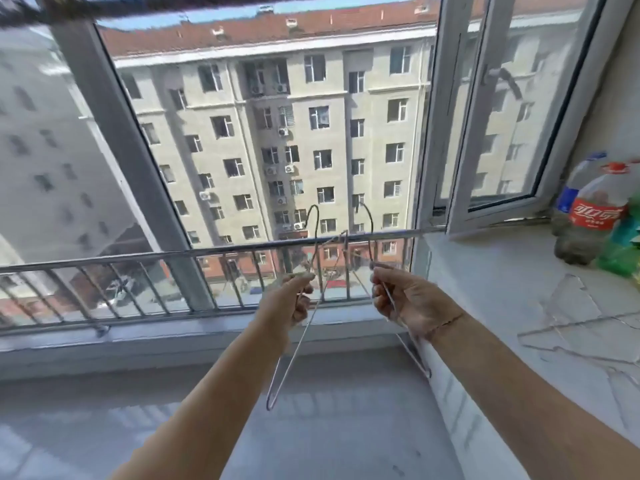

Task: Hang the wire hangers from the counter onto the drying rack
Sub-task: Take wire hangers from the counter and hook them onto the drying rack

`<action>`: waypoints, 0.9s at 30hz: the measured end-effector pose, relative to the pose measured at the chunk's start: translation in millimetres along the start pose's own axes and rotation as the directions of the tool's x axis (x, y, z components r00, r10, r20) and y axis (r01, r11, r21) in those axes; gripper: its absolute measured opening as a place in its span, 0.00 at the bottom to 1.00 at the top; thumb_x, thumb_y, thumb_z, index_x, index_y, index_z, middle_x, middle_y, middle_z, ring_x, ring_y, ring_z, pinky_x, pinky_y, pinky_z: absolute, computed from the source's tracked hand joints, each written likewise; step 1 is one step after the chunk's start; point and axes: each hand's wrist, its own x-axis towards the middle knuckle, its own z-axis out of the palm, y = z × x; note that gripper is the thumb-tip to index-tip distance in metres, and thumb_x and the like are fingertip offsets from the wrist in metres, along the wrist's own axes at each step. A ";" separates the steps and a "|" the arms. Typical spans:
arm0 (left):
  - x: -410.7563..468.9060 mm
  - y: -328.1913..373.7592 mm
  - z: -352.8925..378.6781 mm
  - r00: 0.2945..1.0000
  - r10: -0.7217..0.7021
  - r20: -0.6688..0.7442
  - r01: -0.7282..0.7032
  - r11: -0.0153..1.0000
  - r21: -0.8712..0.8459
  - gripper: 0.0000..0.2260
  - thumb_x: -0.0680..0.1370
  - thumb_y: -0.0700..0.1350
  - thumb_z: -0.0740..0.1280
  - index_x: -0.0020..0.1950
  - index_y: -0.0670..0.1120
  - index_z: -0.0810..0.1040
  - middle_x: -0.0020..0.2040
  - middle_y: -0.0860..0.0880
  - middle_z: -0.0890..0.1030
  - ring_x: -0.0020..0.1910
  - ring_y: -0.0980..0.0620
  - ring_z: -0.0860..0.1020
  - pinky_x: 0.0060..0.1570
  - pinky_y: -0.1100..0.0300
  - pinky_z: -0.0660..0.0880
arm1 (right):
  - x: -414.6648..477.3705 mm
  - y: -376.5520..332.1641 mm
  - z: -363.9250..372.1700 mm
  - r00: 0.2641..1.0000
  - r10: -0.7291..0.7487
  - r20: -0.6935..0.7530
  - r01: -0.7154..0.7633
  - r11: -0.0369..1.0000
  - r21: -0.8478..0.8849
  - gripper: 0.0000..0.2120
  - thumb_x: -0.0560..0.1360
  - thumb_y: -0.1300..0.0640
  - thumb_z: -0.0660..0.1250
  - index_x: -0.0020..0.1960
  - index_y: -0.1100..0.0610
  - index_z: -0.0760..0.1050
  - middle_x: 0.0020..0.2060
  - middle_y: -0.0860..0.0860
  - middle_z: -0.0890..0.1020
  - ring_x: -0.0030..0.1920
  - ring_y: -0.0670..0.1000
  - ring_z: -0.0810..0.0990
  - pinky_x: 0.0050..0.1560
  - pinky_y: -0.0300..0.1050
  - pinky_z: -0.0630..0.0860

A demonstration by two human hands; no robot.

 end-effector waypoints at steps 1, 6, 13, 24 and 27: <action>-5.0 10.4 -23.1 1.000 0.013 -0.024 -0.013 1.000 -0.009 0.01 0.77 0.37 0.63 0.48 0.42 0.74 0.32 0.49 0.71 0.19 0.60 0.64 0.18 0.71 0.59 | 7.7 8.1 22.4 0.999 0.013 0.036 -0.012 1.000 -0.008 0.09 0.64 0.62 0.69 0.44 0.57 0.77 0.31 0.51 0.77 0.31 0.47 0.74 0.28 0.36 0.73; -33.4 58.6 -142.6 0.990 0.073 -0.124 -0.076 0.997 -0.017 0.06 0.79 0.34 0.59 0.47 0.40 0.75 0.32 0.48 0.71 0.21 0.60 0.66 0.20 0.70 0.61 | 44.7 56.7 139.3 0.985 0.056 0.163 -0.055 0.998 -0.012 0.06 0.68 0.63 0.67 0.45 0.58 0.76 0.29 0.50 0.77 0.27 0.46 0.75 0.27 0.36 0.73; -62.8 117.9 -294.5 0.954 0.175 -0.241 -0.180 0.984 0.005 0.05 0.79 0.34 0.60 0.50 0.39 0.75 0.32 0.46 0.77 0.23 0.57 0.72 0.23 0.69 0.67 | 77.9 118.9 296.8 0.959 0.090 0.268 -0.075 0.995 -0.067 0.07 0.63 0.62 0.68 0.41 0.57 0.74 0.26 0.49 0.76 0.26 0.44 0.73 0.25 0.34 0.71; -70.4 222.9 -437.1 0.875 0.339 -0.346 -0.313 0.941 0.129 0.06 0.79 0.38 0.60 0.49 0.39 0.76 0.32 0.48 0.83 0.24 0.55 0.77 0.30 0.62 0.65 | 131.4 158.2 486.0 0.917 0.023 0.398 0.021 0.994 -0.105 0.04 0.72 0.64 0.65 0.46 0.60 0.77 0.27 0.49 0.77 0.25 0.44 0.72 0.25 0.34 0.70; -55.2 252.4 -467.2 0.842 0.377 -0.387 -0.365 0.925 0.108 0.06 0.79 0.37 0.60 0.50 0.38 0.76 0.31 0.46 0.79 0.25 0.54 0.73 0.29 0.62 0.63 | 156.9 157.5 527.8 0.897 -0.005 0.441 0.056 0.993 -0.103 0.03 0.73 0.63 0.64 0.44 0.60 0.77 0.27 0.49 0.76 0.25 0.44 0.72 0.25 0.34 0.71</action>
